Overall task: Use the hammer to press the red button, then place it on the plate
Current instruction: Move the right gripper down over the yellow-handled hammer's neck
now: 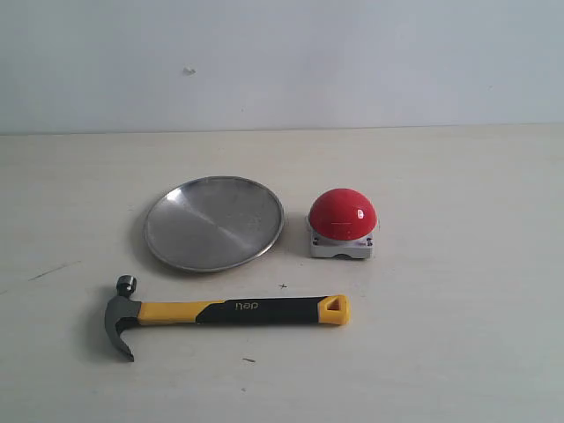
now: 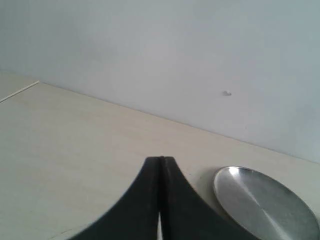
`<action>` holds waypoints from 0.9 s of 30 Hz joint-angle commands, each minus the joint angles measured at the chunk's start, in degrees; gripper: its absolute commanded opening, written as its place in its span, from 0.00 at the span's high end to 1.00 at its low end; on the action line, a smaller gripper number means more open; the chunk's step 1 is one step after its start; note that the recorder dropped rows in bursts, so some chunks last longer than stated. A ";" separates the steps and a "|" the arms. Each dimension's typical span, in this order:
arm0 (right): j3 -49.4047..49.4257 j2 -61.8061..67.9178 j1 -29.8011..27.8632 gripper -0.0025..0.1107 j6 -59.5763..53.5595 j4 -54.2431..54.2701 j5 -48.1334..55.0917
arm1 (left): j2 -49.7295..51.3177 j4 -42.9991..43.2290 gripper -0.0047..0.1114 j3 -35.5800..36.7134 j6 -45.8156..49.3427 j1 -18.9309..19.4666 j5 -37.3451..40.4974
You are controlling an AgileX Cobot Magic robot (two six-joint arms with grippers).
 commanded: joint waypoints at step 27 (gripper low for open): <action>-70.64 84.00 6.26 0.98 -43.01 -9.20 95.79 | -0.37 -0.19 0.96 0.02 0.15 -0.38 0.04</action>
